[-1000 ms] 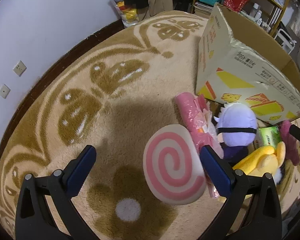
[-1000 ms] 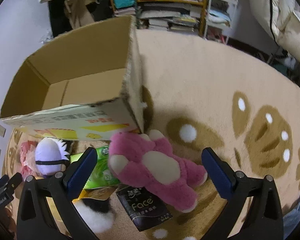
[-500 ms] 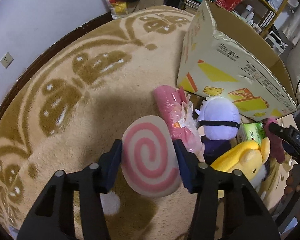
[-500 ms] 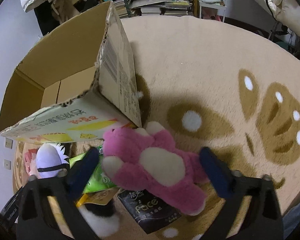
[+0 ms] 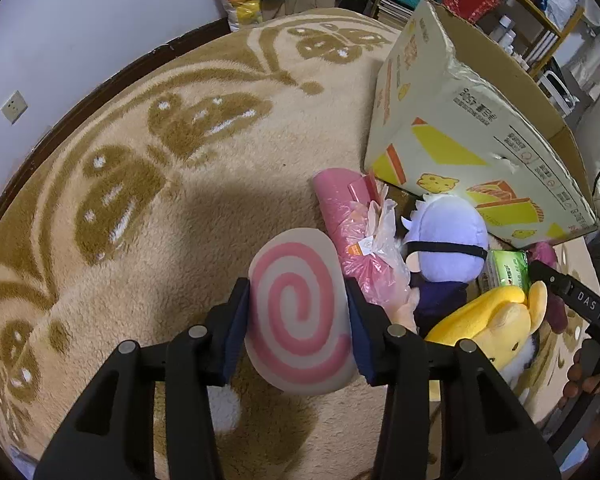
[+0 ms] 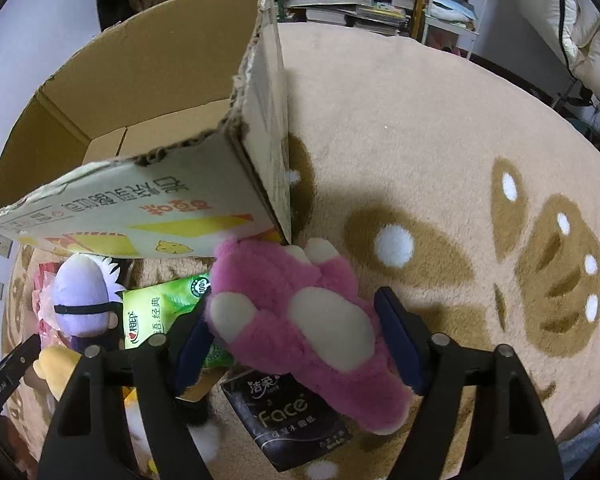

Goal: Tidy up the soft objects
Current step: 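Close left tool on pink-swirl cushion while right tool grips pink bear, lift both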

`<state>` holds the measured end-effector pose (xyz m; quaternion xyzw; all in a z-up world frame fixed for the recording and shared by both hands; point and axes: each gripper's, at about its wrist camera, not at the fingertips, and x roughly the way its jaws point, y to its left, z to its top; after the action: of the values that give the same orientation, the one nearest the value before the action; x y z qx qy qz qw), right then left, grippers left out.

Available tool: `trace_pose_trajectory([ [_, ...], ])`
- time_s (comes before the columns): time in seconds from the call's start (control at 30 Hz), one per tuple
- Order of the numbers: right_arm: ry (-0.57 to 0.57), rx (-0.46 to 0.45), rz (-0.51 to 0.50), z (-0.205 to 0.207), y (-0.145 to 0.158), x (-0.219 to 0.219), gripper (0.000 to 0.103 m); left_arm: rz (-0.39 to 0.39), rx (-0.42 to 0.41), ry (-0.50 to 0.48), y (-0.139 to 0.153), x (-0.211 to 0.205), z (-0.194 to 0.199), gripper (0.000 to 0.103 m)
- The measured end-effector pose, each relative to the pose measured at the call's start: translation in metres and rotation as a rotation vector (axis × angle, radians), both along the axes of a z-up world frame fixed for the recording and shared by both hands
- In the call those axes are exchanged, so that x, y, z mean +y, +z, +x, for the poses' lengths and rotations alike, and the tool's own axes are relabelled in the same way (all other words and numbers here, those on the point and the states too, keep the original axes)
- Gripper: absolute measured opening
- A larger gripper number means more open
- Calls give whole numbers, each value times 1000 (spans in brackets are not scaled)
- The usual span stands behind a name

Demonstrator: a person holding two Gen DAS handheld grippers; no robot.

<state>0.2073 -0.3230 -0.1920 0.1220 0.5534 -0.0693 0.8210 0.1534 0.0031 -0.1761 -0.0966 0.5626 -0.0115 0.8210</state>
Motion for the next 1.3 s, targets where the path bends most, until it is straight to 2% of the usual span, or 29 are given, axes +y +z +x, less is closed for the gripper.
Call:
trace_pose_trajectory([
  [0.13,24,-7,-13,-3,1,2,70,-18,-11,4,3,1,-4,34],
  [0.3,30,-4,-12,-8,7,6,66,18,-35,-18,9,-3,-10,31],
  [0.43,19,-13,2,-15,13,9,66,46,-58,-25,15,-3,-15,31],
  [0.67,18,-41,0,-21,24,5,66,3,-19,14,15,7,-18,35],
  [0.87,29,-32,-12,-22,23,8,66,25,-11,18,17,7,-22,37],
  [1.17,34,-37,-8,-24,26,11,67,-13,-11,44,21,14,-26,39],
  [1.3,32,-29,-2,-25,24,8,67,-5,-7,52,20,14,-26,40],
])
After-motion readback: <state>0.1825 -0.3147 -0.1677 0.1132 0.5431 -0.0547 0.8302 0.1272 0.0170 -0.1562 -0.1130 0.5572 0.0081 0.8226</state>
